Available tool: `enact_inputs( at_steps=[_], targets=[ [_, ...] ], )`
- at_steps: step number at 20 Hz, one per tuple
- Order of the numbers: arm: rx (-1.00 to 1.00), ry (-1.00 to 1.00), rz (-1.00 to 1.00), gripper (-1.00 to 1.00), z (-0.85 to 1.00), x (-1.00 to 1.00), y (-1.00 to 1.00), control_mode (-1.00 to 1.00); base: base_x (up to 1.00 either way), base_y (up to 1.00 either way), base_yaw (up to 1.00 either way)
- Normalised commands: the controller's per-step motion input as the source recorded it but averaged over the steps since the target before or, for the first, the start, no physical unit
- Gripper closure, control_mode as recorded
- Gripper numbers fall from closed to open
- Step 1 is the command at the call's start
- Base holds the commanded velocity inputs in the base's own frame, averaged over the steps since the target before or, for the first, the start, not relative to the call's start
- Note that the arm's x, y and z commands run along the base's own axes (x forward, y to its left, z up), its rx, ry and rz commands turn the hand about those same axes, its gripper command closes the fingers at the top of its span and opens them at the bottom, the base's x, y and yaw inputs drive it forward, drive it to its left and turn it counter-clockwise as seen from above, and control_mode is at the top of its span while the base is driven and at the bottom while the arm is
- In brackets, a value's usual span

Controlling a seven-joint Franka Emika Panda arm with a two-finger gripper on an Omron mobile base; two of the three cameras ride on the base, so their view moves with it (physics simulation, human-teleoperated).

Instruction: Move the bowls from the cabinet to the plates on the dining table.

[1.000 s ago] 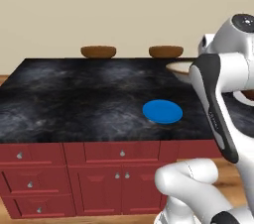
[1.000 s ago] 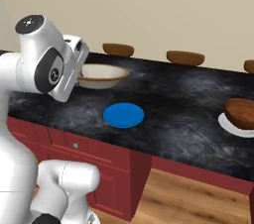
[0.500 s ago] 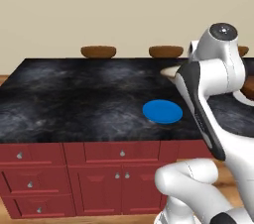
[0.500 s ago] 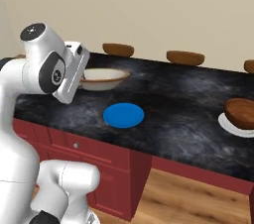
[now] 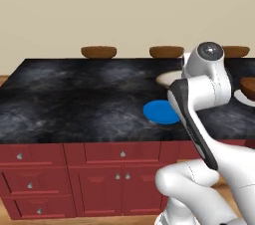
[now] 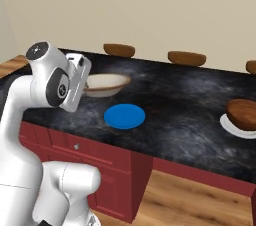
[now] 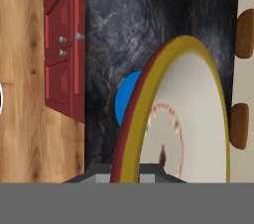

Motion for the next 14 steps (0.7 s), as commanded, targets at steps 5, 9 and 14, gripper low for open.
enact_inputs(
  at_steps=[5,9,14],
  targets=[
    [-0.01,0.00,0.00,1.00,-0.25,0.21,0.03,-1.00,0.00,0.00,0.00],
    [0.00,0.00,0.00,1.00,-0.21,0.16,0.00,-1.00,0.00,0.00,0.00],
    [0.00,0.00,0.00,1.00,-0.21,0.15,0.01,-1.00,0.00,0.00,0.00]
  ],
)
